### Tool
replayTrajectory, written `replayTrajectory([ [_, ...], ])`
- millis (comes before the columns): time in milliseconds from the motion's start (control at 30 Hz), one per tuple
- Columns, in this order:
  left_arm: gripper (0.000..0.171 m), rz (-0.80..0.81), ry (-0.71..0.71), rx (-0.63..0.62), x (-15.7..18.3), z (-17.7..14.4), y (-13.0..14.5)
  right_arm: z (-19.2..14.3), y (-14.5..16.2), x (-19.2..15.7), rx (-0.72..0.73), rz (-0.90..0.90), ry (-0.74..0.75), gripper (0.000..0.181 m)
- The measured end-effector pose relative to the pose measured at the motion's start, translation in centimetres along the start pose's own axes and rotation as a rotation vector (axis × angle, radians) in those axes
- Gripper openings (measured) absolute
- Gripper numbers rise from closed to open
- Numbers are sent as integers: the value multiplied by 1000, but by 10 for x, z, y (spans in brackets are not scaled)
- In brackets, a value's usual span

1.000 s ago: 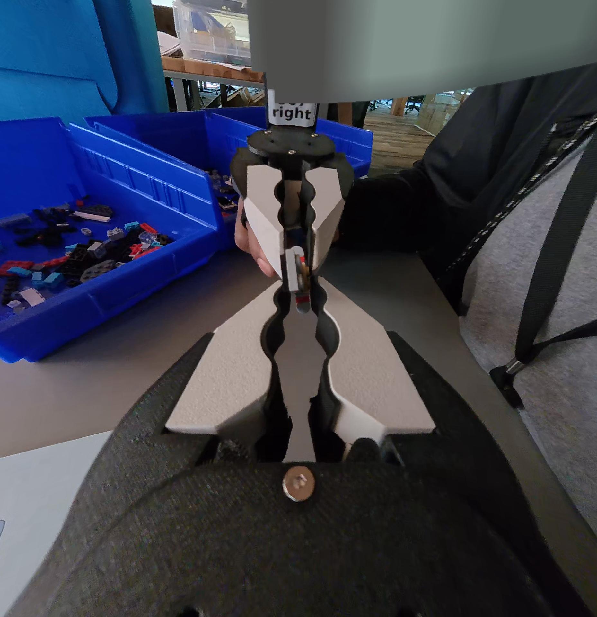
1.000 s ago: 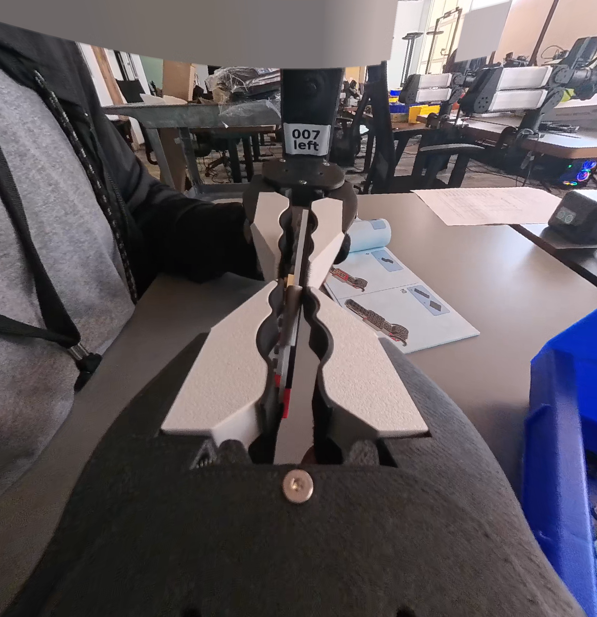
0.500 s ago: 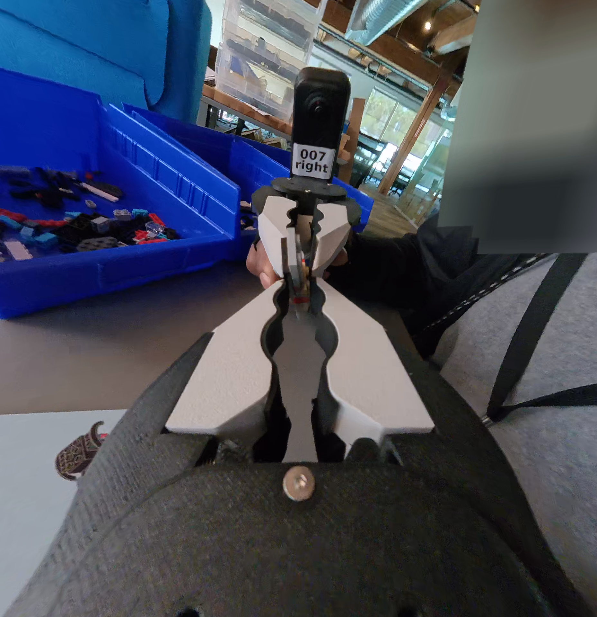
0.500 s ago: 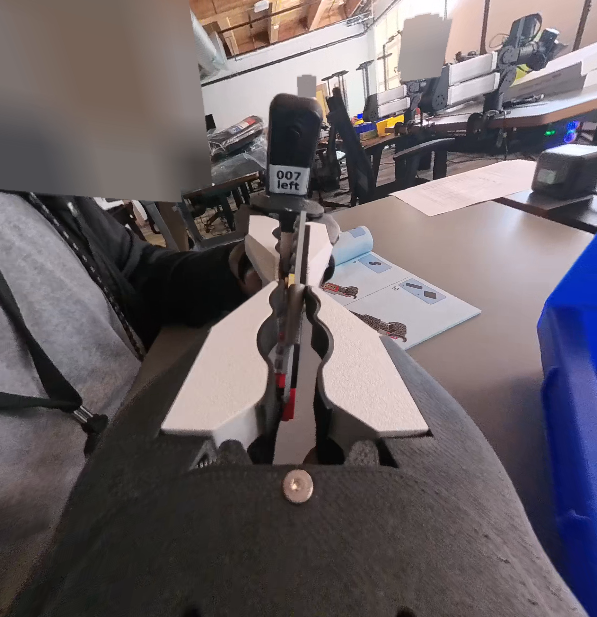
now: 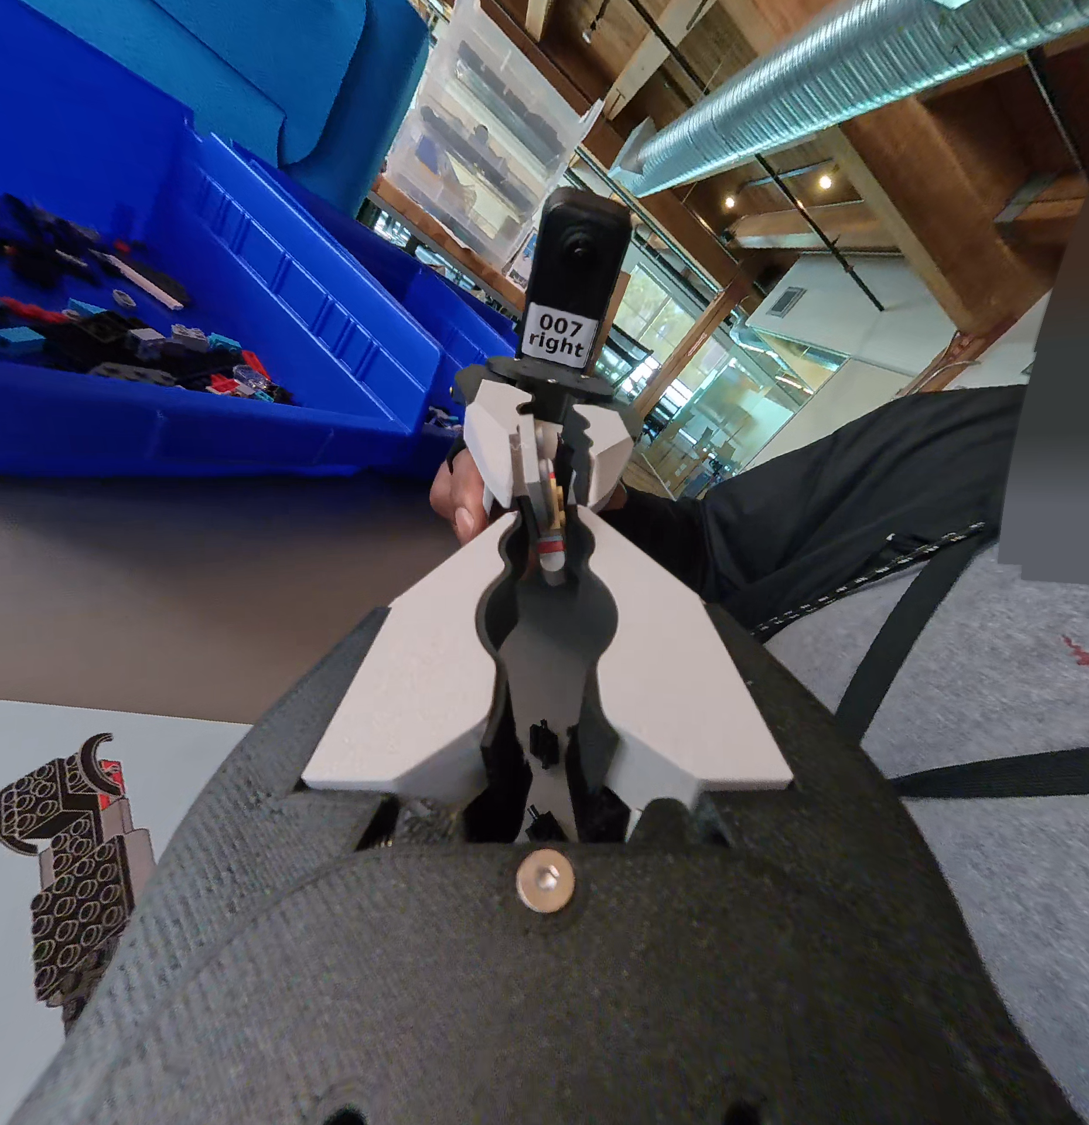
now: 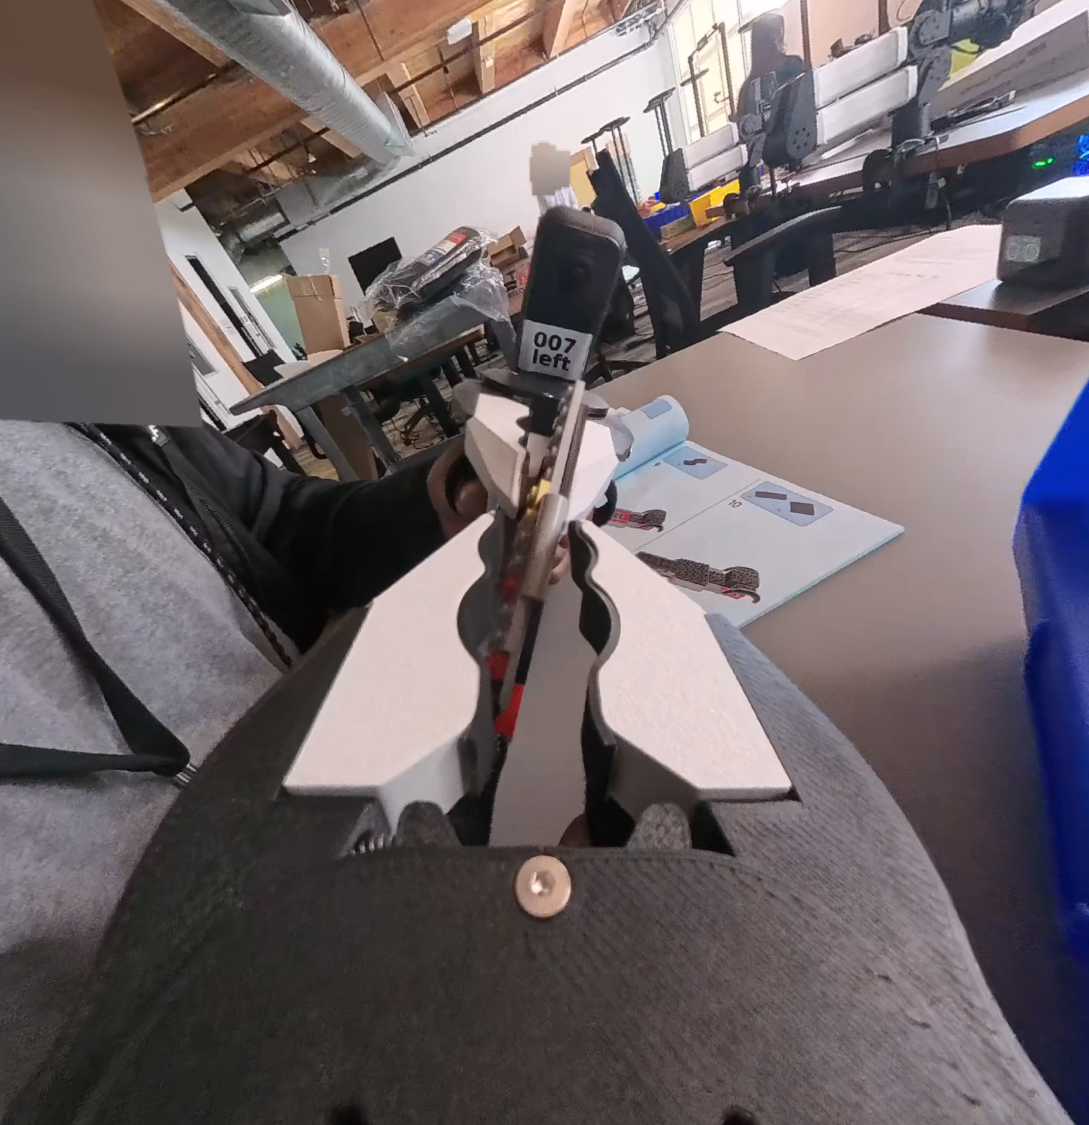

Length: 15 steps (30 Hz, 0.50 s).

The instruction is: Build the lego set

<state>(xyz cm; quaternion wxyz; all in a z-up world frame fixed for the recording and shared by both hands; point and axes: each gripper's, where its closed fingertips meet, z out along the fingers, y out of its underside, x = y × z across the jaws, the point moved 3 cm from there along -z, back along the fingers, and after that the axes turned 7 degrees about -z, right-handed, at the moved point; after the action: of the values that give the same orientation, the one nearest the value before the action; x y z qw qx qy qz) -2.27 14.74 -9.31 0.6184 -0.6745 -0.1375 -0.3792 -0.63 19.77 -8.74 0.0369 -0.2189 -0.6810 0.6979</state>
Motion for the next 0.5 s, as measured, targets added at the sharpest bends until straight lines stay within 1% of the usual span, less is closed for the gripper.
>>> replayTrajectory([
  [133,10,19,-10,-14,0,2,2,2,1,-1,0,3,-7,19],
  [500,10,47,-19,-22,3,2,2,2,1,-1,9,19,-22,15],
])
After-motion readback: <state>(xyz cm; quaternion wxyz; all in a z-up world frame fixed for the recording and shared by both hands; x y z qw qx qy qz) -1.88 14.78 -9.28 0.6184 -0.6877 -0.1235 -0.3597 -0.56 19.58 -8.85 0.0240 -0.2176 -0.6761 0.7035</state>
